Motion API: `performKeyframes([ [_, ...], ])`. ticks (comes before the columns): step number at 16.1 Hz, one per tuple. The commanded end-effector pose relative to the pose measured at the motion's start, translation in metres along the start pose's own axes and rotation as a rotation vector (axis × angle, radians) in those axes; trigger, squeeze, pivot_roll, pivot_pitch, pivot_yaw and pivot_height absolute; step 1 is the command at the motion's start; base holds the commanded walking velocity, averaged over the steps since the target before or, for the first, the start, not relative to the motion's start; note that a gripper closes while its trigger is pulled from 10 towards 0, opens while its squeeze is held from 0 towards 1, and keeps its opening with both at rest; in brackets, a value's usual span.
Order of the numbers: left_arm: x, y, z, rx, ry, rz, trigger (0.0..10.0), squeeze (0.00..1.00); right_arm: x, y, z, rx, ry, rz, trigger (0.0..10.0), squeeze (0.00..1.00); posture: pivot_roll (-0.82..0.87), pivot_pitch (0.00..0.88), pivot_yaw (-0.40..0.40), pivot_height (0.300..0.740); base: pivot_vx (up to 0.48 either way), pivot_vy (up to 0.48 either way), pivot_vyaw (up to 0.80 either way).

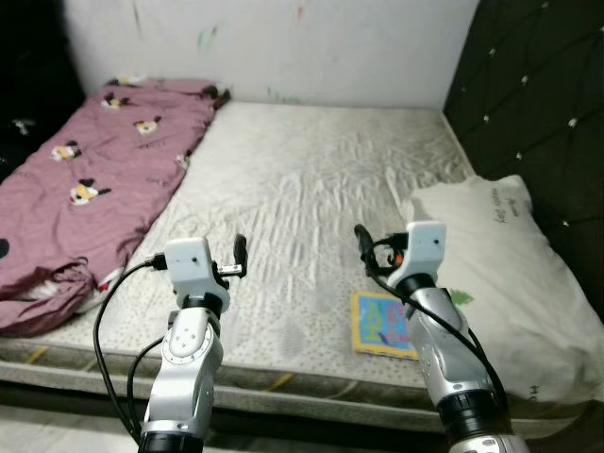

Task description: Clean up the room

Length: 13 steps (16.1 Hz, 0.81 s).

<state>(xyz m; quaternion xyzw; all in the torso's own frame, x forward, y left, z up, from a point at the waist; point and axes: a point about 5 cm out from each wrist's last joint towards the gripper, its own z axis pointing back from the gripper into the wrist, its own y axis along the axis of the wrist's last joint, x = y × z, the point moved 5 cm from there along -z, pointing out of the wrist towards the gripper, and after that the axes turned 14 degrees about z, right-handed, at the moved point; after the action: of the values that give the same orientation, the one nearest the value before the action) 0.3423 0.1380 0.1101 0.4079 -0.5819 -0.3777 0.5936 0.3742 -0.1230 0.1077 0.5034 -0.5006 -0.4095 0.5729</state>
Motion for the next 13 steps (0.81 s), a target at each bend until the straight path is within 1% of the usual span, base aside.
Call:
performKeyframes([
  [1, -0.0078, 0.0044, -0.0008, 0.014, 0.025, -0.003, 10.0, 0.0, -0.0113, 0.0031, -0.003, 0.001, 0.029, -0.008, 10.0, 0.0, 0.02, 0.015, -0.001, 0.74, 0.0, 0.0, 0.0],
  [3, -0.0047, 0.0077, -0.0014, 0.033, -0.003, 0.012, 10.0, 0.0, -0.012, 0.0024, -0.0033, -0.002, 0.033, -0.007, 10.0, 0.0, 0.02, 0.014, -0.002, 0.74, 0.0, 0.0, 0.0],
  [4, -0.0032, 0.0089, -0.0018, 0.036, -0.012, 0.055, 10.0, 0.0, -0.0117, 0.0023, -0.0041, -0.005, 0.031, -0.012, 10.0, 0.0, 0.02, 0.013, -0.002, 0.74, 0.0, 0.0, 0.0],
  [5, -0.0042, 0.0082, -0.0025, 0.028, -0.004, 0.043, 10.0, 0.0, -0.0118, 0.0016, -0.0049, -0.013, 0.034, -0.012, 10.0, 0.0, 0.02, 0.012, -0.002, 0.74, 0.0, 0.0, -0.55],
  [7, -0.0036, 0.0069, -0.0036, 0.023, -0.006, 0.063, 10.0, 0.0, -0.0108, 0.002, -0.0058, -0.012, 0.03, -0.011, 10.0, 0.0, 0.02, 0.011, -0.001, 0.74, 0.0, 0.431, -0.8],
  [8, -0.0042, 0.0068, -0.0039, 0.021, -0.001, 0.056, 10.0, 0.0, -0.0105, 0.0022, -0.0058, -0.011, 0.029, -0.008, 10.0, 0.0, 0.02, 0.011, -0.001, 0.74, 0.0, 0.48, -0.61],
  [13, -0.005, 0.0056, -0.0056, 0.016, 0.007, 0.067, 10.0, 0.0, -0.0108, 0.0004, -0.0055, -0.017, 0.032, 0.007, 10.0, 0.0, 0.02, 0.007, -0.001, 0.74, 0.0, 0.48, 0.0],
])
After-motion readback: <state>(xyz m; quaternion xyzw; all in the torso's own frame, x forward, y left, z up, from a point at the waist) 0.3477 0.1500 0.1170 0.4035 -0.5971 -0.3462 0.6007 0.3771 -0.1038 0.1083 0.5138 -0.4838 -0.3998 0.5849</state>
